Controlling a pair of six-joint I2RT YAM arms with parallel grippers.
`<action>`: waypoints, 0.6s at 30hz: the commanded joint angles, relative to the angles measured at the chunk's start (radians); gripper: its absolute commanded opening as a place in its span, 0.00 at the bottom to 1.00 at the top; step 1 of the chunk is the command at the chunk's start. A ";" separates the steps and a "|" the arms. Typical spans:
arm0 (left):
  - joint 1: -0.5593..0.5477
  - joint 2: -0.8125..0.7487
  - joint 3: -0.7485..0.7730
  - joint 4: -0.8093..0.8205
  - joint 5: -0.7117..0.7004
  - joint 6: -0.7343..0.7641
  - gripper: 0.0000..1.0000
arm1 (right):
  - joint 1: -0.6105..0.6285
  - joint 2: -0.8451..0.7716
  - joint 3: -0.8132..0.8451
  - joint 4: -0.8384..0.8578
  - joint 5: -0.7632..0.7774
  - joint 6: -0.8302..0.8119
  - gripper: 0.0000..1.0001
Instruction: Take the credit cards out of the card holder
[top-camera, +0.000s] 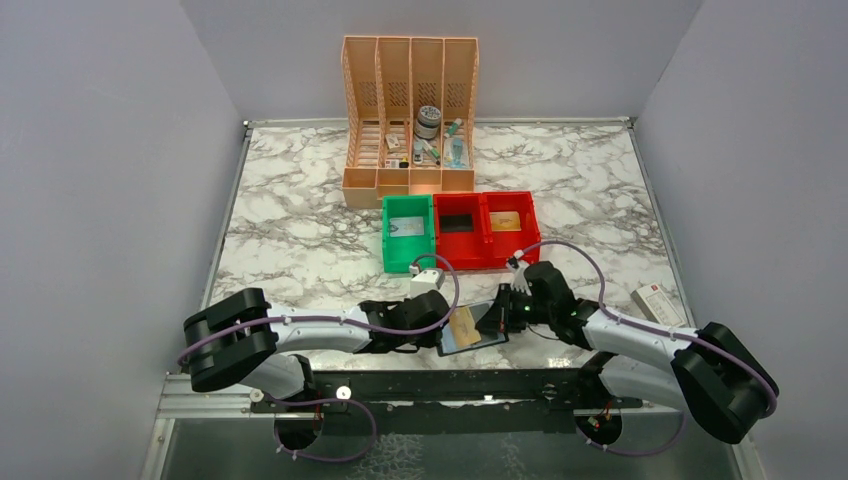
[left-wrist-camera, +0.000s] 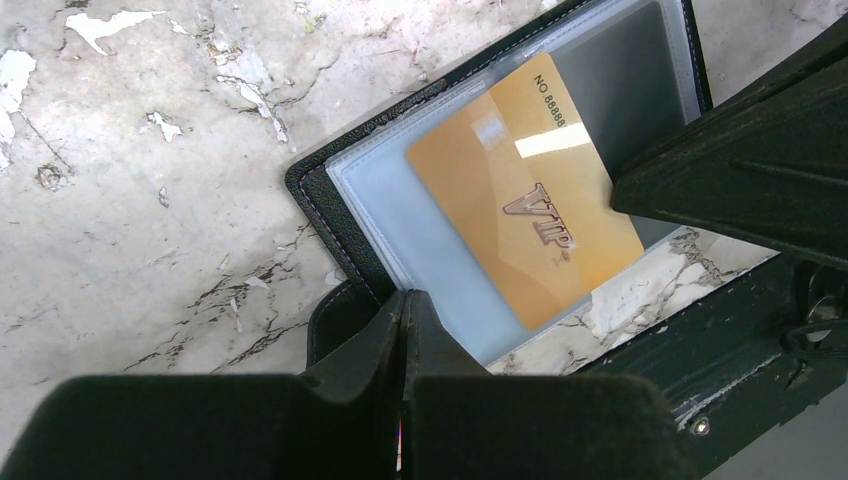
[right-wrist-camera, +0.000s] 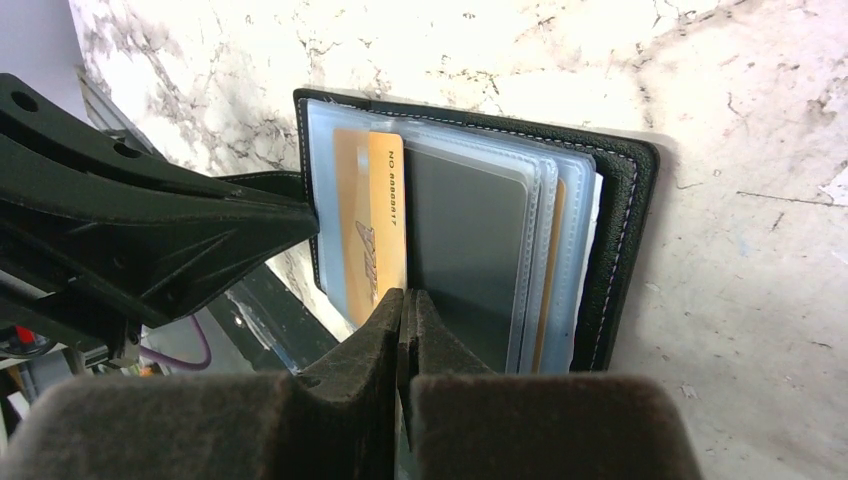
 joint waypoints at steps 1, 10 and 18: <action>-0.003 0.017 -0.003 -0.059 -0.037 0.010 0.00 | -0.006 -0.008 0.008 0.002 -0.014 -0.008 0.01; -0.003 -0.039 0.029 -0.076 -0.037 0.008 0.10 | -0.007 0.041 -0.004 0.018 -0.005 0.003 0.04; -0.003 -0.136 0.090 -0.079 -0.043 0.048 0.37 | -0.007 0.010 -0.009 -0.008 0.030 0.002 0.04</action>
